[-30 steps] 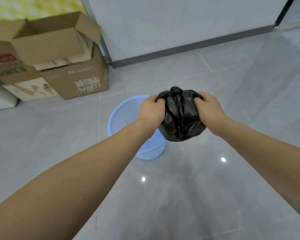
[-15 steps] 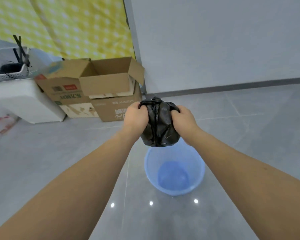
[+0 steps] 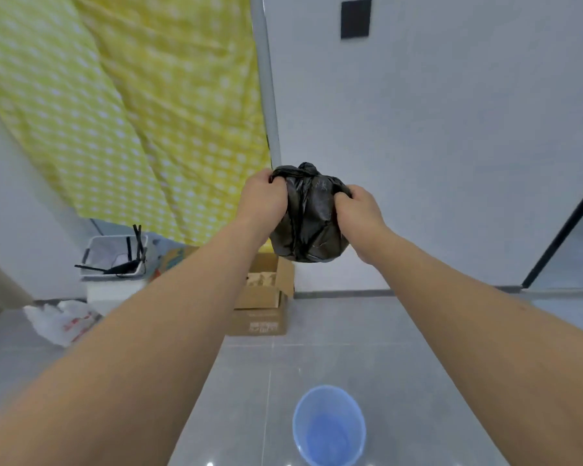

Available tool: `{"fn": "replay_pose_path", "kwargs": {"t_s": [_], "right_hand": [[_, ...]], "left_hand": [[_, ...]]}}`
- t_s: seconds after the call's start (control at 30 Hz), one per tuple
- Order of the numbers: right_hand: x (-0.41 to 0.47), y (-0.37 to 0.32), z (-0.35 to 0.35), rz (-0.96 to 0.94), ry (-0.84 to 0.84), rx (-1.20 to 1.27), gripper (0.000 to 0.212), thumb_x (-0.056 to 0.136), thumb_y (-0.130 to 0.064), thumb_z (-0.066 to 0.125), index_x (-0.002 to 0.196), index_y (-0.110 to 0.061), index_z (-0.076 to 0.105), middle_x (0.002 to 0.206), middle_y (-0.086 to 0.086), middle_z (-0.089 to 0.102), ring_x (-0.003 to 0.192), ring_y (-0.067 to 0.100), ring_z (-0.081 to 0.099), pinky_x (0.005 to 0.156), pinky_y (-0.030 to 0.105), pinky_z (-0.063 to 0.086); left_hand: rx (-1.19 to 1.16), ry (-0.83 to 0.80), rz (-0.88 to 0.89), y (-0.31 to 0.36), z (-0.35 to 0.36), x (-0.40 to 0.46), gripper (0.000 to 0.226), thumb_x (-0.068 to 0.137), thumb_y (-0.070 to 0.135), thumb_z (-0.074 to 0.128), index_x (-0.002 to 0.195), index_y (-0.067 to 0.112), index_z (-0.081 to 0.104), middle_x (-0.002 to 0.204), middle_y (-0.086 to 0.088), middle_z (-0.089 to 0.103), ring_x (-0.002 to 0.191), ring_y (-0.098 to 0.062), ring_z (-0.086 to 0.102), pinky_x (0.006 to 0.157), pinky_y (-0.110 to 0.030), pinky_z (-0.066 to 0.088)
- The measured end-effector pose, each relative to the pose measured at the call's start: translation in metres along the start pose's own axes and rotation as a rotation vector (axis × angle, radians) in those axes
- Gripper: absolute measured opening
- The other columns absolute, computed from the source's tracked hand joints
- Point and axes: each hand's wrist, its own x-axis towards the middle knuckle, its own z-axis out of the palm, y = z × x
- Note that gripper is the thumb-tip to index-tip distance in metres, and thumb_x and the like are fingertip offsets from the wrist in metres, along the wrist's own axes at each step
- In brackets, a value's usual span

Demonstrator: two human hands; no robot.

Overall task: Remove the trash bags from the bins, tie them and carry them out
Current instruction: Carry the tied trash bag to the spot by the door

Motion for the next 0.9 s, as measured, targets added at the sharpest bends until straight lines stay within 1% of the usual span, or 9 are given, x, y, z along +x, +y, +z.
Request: {"fn": "replay_pose_path", "kwargs": {"t_s": [0.07,0.17,0.3,0.43,0.57,0.67,0.7,0.77,0.9], "right_hand": [[-0.006,-0.062,-0.016,-0.025,0.016,-0.006,0.021,0.084,-0.021,0.040,0.091,-0.016,0.059,0.089,0.003,0.063,0.075,0.019,0.055,0.065,0.030,0.043],[-0.019,-0.122,-0.033,-0.052,0.034,-0.005,0.016,0.085,-0.019,0.040,0.084,-0.018,0.056,0.081,-0.001,0.057,0.070,0.018,0.050,0.060,0.028,0.039],[-0.032,-0.156,-0.048,-0.070,0.058,-0.022,0.021,0.086,-0.018,0.040,0.092,-0.011,0.060,0.080,0.000,0.056,0.070,0.018,0.049,0.060,0.028,0.039],[-0.044,-0.167,-0.072,-0.071,0.146,-0.043,0.025,0.086,-0.019,0.041,0.098,-0.009,0.061,0.085,0.002,0.060,0.074,0.018,0.053,0.065,0.030,0.043],[-0.074,-0.164,-0.129,-0.032,0.340,-0.060,0.027,0.085,-0.020,0.040,0.100,-0.009,0.060,0.092,0.004,0.063,0.078,0.019,0.054,0.071,0.033,0.047],[-0.120,-0.158,-0.193,-0.001,0.527,-0.078,0.019,0.087,-0.019,0.040,0.090,-0.011,0.057,0.086,0.001,0.059,0.072,0.015,0.050,0.063,0.031,0.043],[-0.141,-0.154,-0.216,0.009,0.599,-0.095,0.017,0.087,-0.018,0.040,0.086,-0.012,0.056,0.082,0.000,0.056,0.070,0.016,0.048,0.059,0.030,0.041],[-0.186,-0.150,-0.261,0.037,0.736,-0.112,0.020,0.087,-0.019,0.039,0.088,-0.011,0.057,0.083,0.001,0.055,0.072,0.018,0.048,0.062,0.030,0.040],[-0.300,-0.144,-0.340,0.087,0.998,-0.155,0.021,0.088,-0.020,0.038,0.089,-0.012,0.058,0.085,0.002,0.058,0.073,0.017,0.050,0.060,0.029,0.038]], "left_hand": [[-0.025,0.000,0.022,0.059,-0.021,0.001,0.025,0.091,0.014,0.039,0.085,0.013,0.063,0.069,0.001,0.055,0.062,-0.017,0.046,0.058,-0.028,0.037],[-0.047,0.009,0.023,0.113,-0.042,-0.005,0.025,0.091,0.013,0.038,0.079,0.017,0.060,0.065,0.003,0.050,0.059,-0.016,0.042,0.054,-0.027,0.033],[-0.054,0.004,0.054,0.146,-0.054,-0.009,0.026,0.090,0.012,0.039,0.087,0.008,0.064,0.068,0.002,0.052,0.061,-0.017,0.042,0.054,-0.028,0.034],[-0.055,-0.055,0.129,0.166,-0.040,-0.003,0.028,0.088,0.012,0.040,0.092,0.005,0.066,0.073,0.001,0.057,0.067,-0.017,0.046,0.062,-0.029,0.039],[-0.100,-0.256,0.207,0.193,0.016,-0.015,0.029,0.086,0.012,0.040,0.093,0.005,0.067,0.074,0.002,0.057,0.068,-0.016,0.047,0.064,-0.028,0.041],[-0.166,-0.452,0.270,0.229,0.076,-0.054,0.031,0.083,0.013,0.040,0.095,0.004,0.067,0.078,-0.001,0.058,0.069,-0.017,0.048,0.065,-0.029,0.043],[-0.189,-0.527,0.291,0.243,0.097,-0.075,0.032,0.082,0.014,0.039,0.096,0.003,0.066,0.078,-0.002,0.058,0.069,-0.018,0.048,0.065,-0.030,0.043],[-0.227,-0.672,0.349,0.272,0.133,-0.125,0.033,0.080,0.014,0.039,0.097,0.001,0.065,0.080,-0.003,0.058,0.070,-0.018,0.048,0.066,-0.031,0.042],[-0.311,-0.897,0.455,0.325,0.184,-0.244,0.030,0.081,0.013,0.039,0.088,0.010,0.068,0.081,-0.003,0.063,0.070,-0.017,0.052,0.069,-0.031,0.046]]}}
